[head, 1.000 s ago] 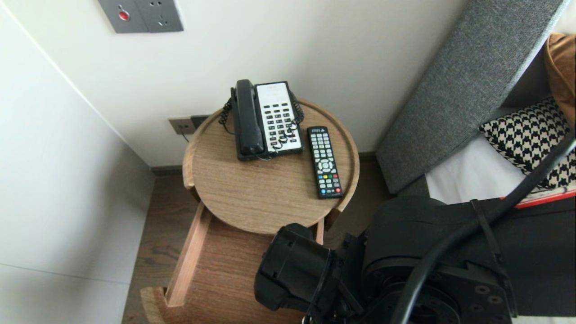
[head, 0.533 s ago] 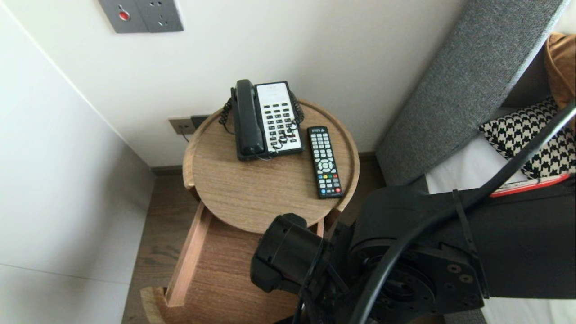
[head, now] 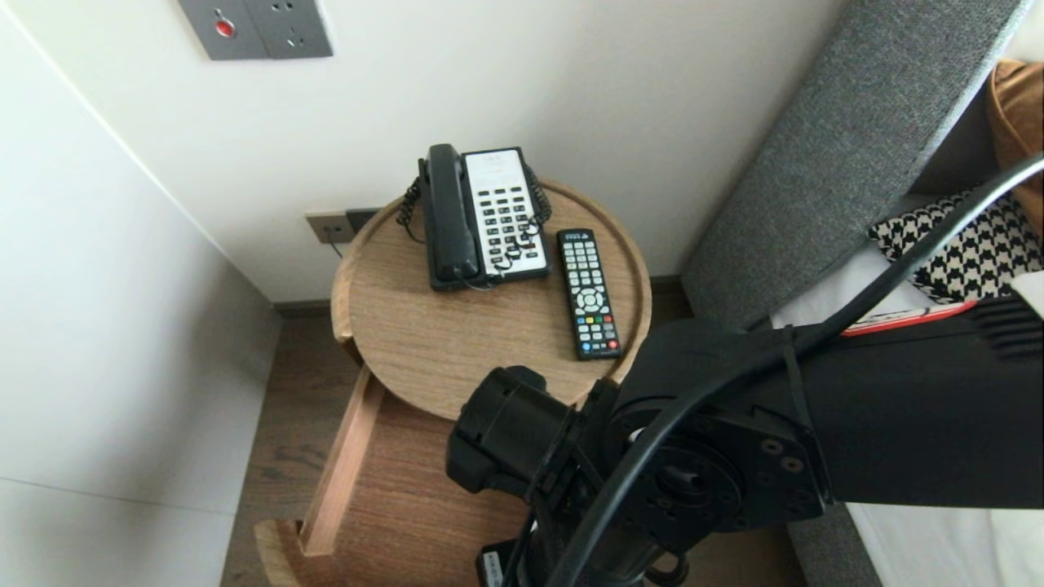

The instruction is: Close the nightstand drawer

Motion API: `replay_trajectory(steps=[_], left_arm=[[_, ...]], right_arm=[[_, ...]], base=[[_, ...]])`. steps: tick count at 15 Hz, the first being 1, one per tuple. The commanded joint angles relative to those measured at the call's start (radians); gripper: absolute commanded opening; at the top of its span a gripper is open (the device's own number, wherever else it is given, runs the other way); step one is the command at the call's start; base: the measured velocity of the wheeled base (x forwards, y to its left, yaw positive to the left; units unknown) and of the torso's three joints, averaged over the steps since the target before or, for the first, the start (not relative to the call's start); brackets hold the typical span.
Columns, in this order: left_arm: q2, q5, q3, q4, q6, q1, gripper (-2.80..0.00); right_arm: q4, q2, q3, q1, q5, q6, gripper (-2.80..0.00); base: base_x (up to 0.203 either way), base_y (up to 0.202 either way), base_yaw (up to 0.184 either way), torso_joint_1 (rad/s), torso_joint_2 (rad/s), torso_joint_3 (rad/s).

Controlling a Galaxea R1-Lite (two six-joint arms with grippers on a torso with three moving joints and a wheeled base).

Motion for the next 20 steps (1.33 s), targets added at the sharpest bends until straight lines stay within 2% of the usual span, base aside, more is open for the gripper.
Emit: replay_trajectory(steps=[1,4,7,20], left_arm=[[-0.003,0.000,0.040,-0.002,0.000,0.000,-2.80],[-0.003,0.000,0.040,-0.002,0.000,0.000,-2.80],[-0.003,0.000,0.040,-0.002,0.000,0.000,-2.80],[-0.003,0.000,0.040,-0.002,0.000,0.000,-2.80]], right_arm=[[0.004,0.005,-0.002,0.004,0.001,0.004,-2.80],[0.004,-0.006,0.010,0.014,-0.004,0.004,-2.80],[0.003,-0.010,-0.001,0.023,-0.062,0.004,-2.80],[0.003,0.050,-0.078,0.023,-0.084,0.054,-2.80]], base=[[0.000,0.000,0.000,0.000,0.00,0.000],[0.000,0.000,0.000,0.000,0.00,0.000],[0.000,0.000,0.000,0.000,0.00,0.000],[0.000,0.000,0.000,0.000,0.00,0.000]])
